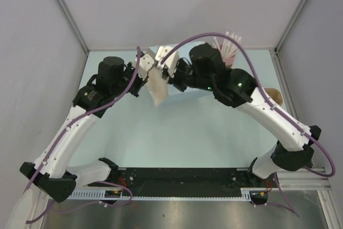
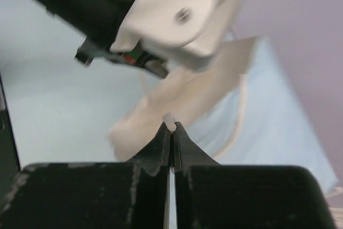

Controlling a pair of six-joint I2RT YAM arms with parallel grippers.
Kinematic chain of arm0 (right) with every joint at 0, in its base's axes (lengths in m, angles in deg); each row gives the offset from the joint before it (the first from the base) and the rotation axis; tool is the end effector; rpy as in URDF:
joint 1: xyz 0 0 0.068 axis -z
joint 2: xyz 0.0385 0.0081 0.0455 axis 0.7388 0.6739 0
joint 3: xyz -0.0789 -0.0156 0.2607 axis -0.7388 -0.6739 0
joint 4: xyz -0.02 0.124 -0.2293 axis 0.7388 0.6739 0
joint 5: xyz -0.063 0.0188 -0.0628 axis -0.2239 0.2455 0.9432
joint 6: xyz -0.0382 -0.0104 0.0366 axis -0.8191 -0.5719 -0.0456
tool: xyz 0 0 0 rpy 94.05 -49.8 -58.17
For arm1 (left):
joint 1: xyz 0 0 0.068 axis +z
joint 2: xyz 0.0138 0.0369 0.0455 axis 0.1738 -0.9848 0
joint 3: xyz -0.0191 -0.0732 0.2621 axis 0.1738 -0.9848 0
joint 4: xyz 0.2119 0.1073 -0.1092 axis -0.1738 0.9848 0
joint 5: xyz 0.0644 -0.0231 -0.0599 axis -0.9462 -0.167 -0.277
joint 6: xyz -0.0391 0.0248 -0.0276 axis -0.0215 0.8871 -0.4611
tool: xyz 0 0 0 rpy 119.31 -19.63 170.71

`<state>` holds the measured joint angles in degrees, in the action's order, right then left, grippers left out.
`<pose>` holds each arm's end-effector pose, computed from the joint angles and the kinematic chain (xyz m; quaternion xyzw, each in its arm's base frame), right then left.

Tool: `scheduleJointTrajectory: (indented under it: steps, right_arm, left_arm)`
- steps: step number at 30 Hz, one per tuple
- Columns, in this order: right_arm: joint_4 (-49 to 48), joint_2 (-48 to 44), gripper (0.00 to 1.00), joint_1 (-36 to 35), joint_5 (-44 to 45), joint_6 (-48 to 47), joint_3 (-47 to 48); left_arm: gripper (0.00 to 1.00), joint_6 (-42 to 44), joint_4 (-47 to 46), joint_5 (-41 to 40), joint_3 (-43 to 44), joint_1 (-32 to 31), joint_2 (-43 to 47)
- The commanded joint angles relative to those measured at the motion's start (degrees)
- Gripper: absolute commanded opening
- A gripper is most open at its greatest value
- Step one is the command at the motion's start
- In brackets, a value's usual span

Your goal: Pack the takeout coffee

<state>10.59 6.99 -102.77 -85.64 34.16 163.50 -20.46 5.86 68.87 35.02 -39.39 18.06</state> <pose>0.1720 0.2508 0.5180 -0.5248 0.5925 0.1813 0.5837 0.1984 -0.1170 0.4199 0.3860 0.7574 -0.0988 0.5173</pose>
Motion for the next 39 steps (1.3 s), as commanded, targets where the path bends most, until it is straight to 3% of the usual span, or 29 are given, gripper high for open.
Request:
scheduleJointTrajectory:
  steps: [1, 7, 13, 17, 25, 32, 39]
  right_arm:
    - [-1.3, 0.1, 0.00, -0.9, -0.8, -1.9, -7.2]
    - [-2.7, -3.2, 0.00, -0.1, 1.3, -4.7, -12.9]
    - [-2.4, -7.0, 0.00, 1.2, -2.2, -6.5, -20.0]
    - [0.3, -9.3, 0.00, 0.8, -8.0, -10.1, -25.6]
    - [7.2, -10.6, 0.00, -0.1, -10.8, -16.0, -34.6]
    - [8.6, -12.4, 0.00, -0.8, -16.4, -17.4, -43.4]
    - [8.6, -10.7, 0.00, -7.8, -17.3, -16.7, -48.7]
  left_arm:
    - [0.00, -0.6, -2.9, -2.2, 0.3, -0.1, 1.9]
    - [0.00, -0.7, -4.7, -4.7, 2.0, -0.1, 2.7]
    - [0.00, -0.1, -5.5, -6.8, 3.4, -0.1, 2.8]
    - [0.00, 1.9, -4.3, -5.7, 2.7, -0.1, 2.7]
    - [0.00, 5.1, -6.5, -9.6, 2.8, 0.0, 2.8]
    - [0.00, 6.6, -4.1, -3.9, 4.6, 0.0, 0.9]
    - [0.00, 5.8, -0.3, 3.0, 10.6, 0.1, 1.1]
